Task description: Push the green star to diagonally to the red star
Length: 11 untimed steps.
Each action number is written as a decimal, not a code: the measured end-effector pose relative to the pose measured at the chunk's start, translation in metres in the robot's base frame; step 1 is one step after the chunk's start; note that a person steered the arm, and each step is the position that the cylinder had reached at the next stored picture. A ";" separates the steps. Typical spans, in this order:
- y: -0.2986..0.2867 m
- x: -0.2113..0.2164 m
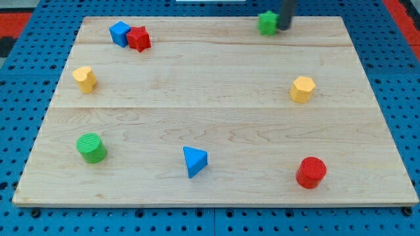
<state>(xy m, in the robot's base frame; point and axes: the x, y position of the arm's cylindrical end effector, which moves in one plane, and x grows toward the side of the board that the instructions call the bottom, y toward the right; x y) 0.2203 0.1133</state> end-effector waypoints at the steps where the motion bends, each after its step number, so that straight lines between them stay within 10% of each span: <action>1: -0.031 0.001; 3: 0.017 -0.028; 6: -0.244 0.012; 11: -0.160 -0.028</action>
